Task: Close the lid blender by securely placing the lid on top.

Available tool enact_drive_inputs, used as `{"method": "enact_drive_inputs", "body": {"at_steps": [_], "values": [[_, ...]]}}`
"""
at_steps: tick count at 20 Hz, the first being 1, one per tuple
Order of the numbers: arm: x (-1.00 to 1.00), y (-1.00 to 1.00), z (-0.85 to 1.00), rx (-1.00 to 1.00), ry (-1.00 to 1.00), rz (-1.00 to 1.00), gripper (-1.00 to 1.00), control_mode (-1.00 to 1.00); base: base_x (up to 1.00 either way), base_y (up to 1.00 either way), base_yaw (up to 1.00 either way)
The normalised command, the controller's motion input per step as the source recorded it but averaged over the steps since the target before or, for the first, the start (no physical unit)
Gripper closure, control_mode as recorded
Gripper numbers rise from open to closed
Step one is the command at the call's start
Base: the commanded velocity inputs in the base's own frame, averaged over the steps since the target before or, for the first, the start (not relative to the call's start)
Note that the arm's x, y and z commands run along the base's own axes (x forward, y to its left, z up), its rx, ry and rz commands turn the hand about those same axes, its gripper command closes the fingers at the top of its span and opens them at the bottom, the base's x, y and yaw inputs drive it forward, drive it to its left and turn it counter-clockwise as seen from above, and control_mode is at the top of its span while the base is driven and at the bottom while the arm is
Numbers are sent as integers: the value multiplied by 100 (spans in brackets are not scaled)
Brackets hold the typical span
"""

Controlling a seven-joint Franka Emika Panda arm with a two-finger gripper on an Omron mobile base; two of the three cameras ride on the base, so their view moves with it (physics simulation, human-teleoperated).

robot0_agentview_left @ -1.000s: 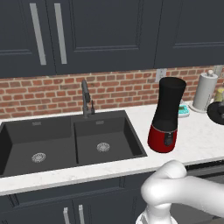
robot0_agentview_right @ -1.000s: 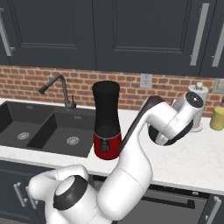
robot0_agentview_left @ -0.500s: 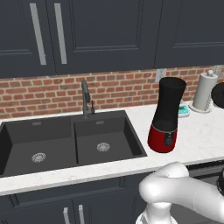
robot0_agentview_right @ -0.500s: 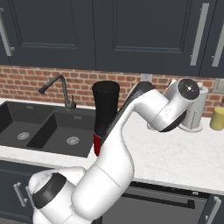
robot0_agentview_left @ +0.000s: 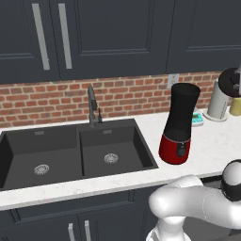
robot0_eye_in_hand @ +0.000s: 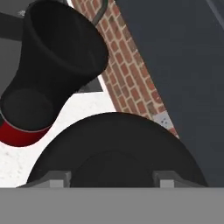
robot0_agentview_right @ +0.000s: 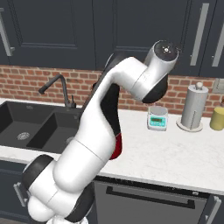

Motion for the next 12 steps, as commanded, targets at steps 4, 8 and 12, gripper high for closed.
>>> {"method": "enact_drive_inputs", "body": {"at_steps": [4,8,12], "values": [[26,54,34,2,8,0,100,-100,0,0,0],[12,43,1,3,1,0,100,-100,0,0,0],[13,33,0,7,0,0,100,-100,0,0,0]]}}
